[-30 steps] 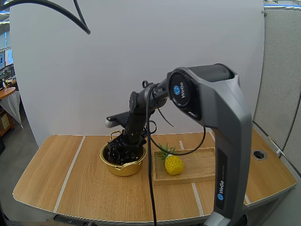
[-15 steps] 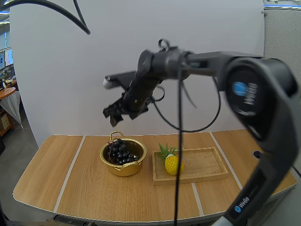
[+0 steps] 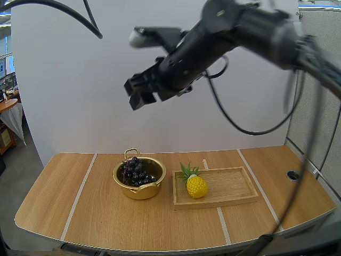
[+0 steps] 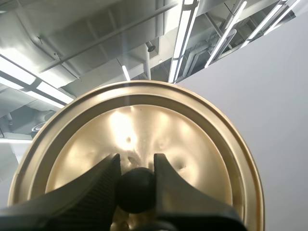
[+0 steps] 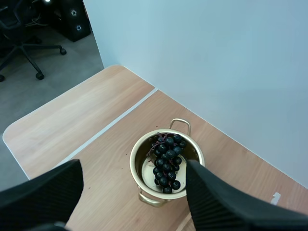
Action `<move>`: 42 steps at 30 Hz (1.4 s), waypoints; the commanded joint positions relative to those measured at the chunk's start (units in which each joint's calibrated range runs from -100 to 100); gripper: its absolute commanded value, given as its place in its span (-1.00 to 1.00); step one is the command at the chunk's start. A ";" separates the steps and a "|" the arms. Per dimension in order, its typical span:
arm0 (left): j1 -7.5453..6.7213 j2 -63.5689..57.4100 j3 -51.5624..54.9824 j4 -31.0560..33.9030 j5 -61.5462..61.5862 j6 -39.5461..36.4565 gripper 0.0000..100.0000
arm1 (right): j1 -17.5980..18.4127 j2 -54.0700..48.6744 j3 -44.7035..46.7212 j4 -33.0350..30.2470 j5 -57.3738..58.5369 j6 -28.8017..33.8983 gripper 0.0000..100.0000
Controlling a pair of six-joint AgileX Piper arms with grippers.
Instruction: Open the pot, put the grape inside, and close it
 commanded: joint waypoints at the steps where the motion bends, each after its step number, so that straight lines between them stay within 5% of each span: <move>1: -0.18 -0.41 -0.47 -0.04 -1.97 -0.33 -1.00 | -0.17 -6.93 1.82 -1.22 3.60 0.86 1.00; 12: -0.18 -0.41 -0.47 -0.04 -1.97 -0.33 -1.00 | -0.17 -31.91 22.49 -7.30 3.60 5.56 1.00; 23: -0.18 -0.41 -0.47 -0.04 -1.97 -0.33 -1.00 | -0.17 -45.79 34.56 -11.77 3.60 9.14 1.00; 25: -0.18 -0.41 -0.47 -0.04 -1.97 -0.33 -1.00 | -0.17 -47.13 36.23 -11.55 3.60 9.14 0.46; 29: -0.18 -0.41 -0.47 -0.04 -1.97 -0.33 -1.00 | -0.24 -49.44 39.45 -10.79 3.60 9.14 -1.00; 42: -0.18 -0.41 -0.47 -0.04 -1.97 -0.33 -1.00 | -0.24 -52.42 40.69 -13.20 3.60 9.51 -1.00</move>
